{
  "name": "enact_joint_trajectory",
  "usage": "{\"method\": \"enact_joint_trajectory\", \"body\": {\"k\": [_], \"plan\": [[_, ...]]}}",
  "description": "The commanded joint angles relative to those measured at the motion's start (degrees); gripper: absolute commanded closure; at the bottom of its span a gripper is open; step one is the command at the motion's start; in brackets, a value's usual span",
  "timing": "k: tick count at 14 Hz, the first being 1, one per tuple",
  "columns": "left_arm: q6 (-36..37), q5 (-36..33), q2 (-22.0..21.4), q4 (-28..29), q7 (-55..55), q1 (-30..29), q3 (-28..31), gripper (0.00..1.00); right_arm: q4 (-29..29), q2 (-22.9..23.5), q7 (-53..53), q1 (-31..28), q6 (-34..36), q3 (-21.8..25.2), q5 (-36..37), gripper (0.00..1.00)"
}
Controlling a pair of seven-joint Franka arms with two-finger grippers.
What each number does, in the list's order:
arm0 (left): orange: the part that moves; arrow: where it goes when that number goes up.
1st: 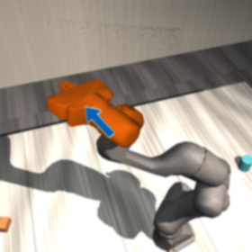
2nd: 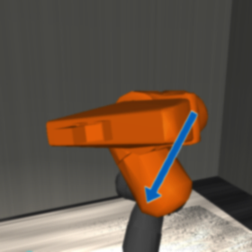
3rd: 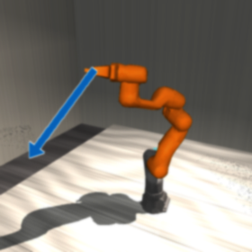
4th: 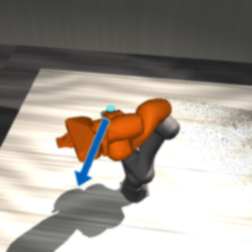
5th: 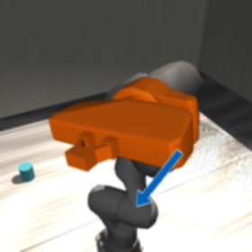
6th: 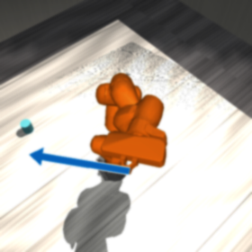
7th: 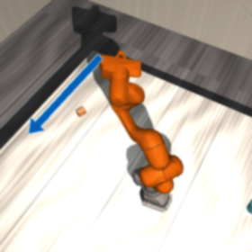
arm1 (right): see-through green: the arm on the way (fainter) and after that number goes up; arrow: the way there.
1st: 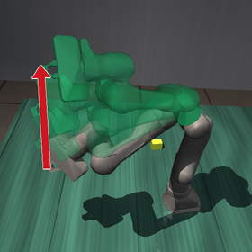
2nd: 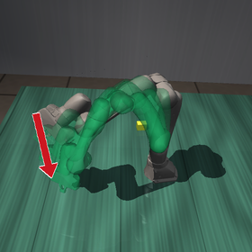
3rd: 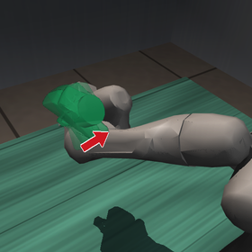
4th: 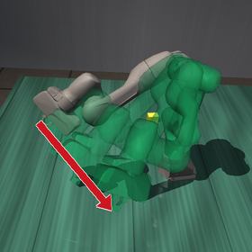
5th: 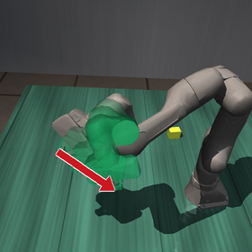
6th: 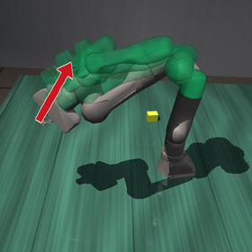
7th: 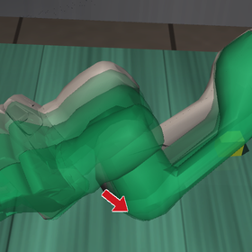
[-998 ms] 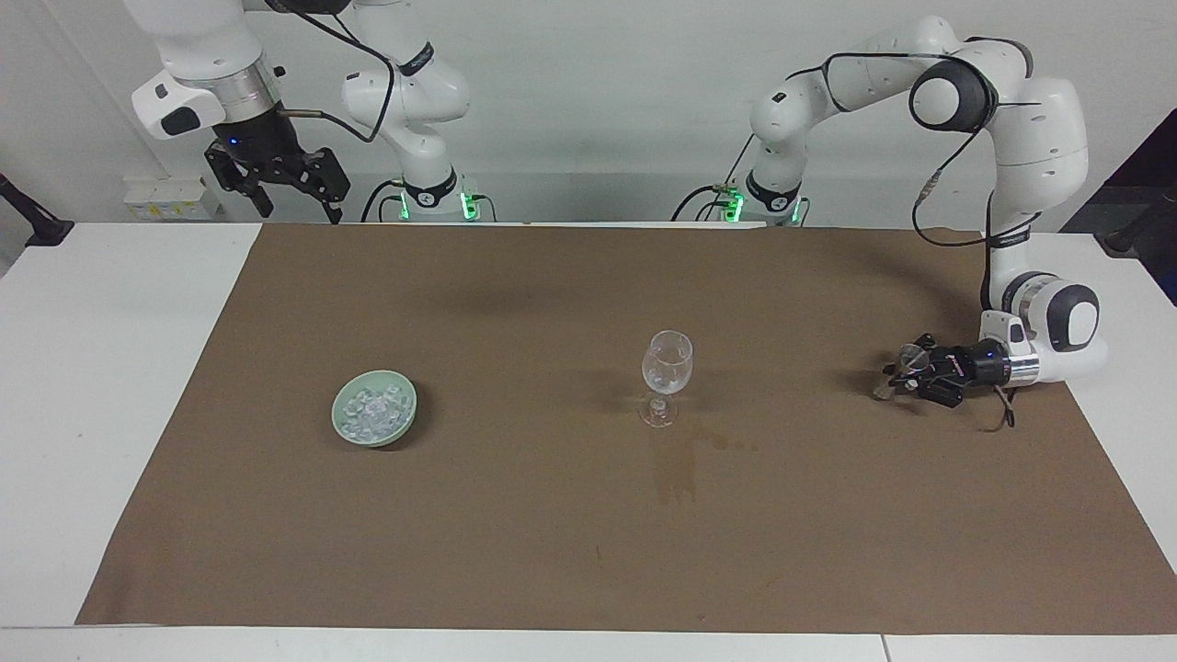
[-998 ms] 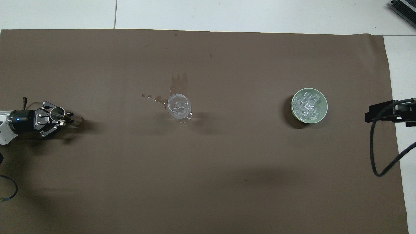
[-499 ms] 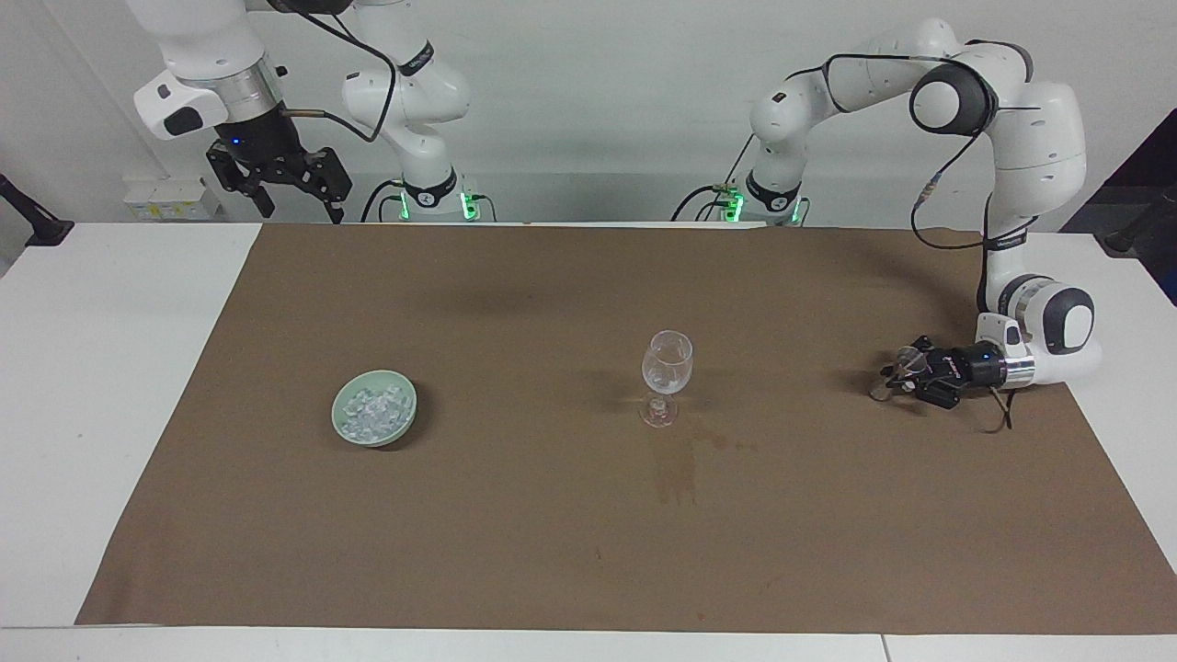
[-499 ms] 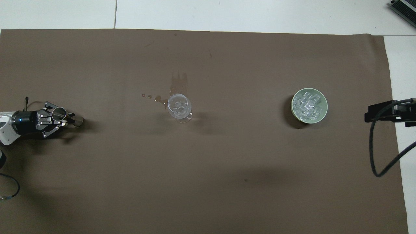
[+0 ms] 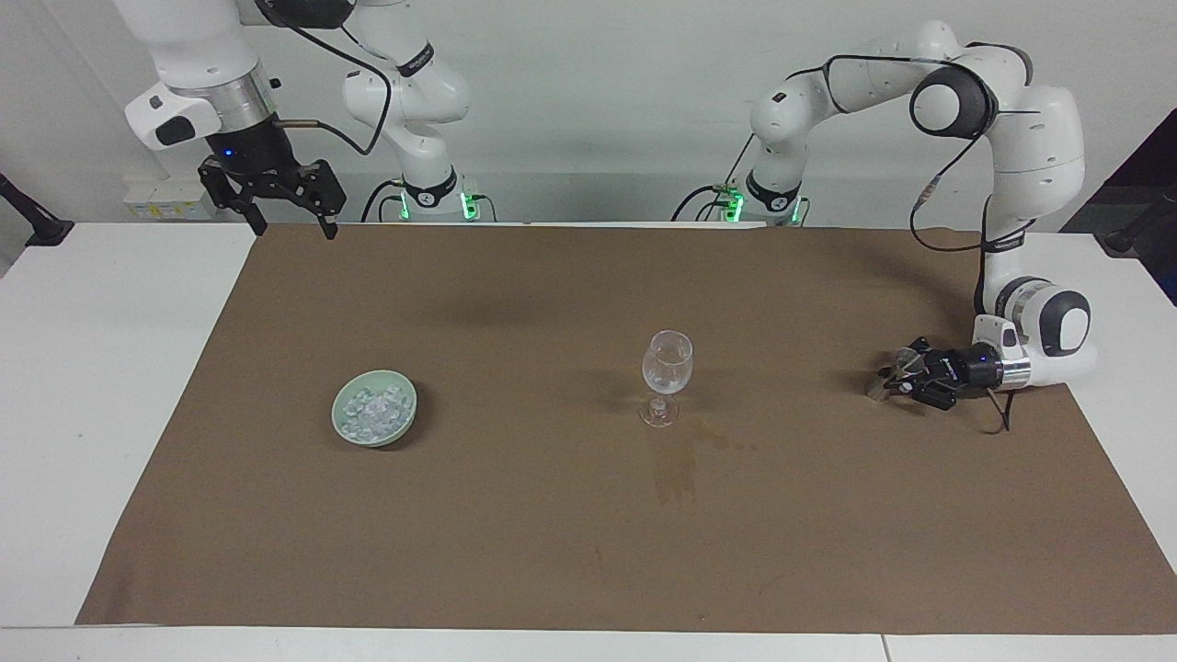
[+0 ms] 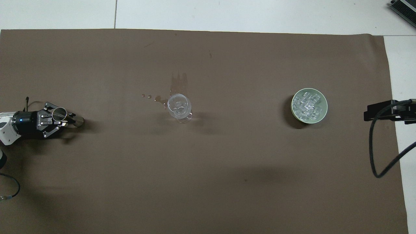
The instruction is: Pour wine and add ice with both arms
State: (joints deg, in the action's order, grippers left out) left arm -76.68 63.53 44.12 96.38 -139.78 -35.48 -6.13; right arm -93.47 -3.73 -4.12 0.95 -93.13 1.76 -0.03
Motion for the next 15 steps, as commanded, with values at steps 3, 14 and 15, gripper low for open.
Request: {"method": "enact_joint_trajectory", "body": {"k": [3,14,15], "plan": [[1.3,1.1,0.2,0.2,-0.5,-0.7,-0.4,0.34,-4.1,2.0,2.5,-1.0,-7.5,-1.8,-1.5,0.0],[1.3,-11.6,-8.7,-7.3,9.2,-2.2,1.6,0.1,-11.4,8.3,9.2,-1.0,-18.8,-3.2,-1.4,0.0],[1.3,-13.3,-10.6,-8.3,11.7,-2.0,1.7,0.1,-12.8,8.4,10.7,-1.0,-20.6,-3.2,-1.3,0.0]]}}
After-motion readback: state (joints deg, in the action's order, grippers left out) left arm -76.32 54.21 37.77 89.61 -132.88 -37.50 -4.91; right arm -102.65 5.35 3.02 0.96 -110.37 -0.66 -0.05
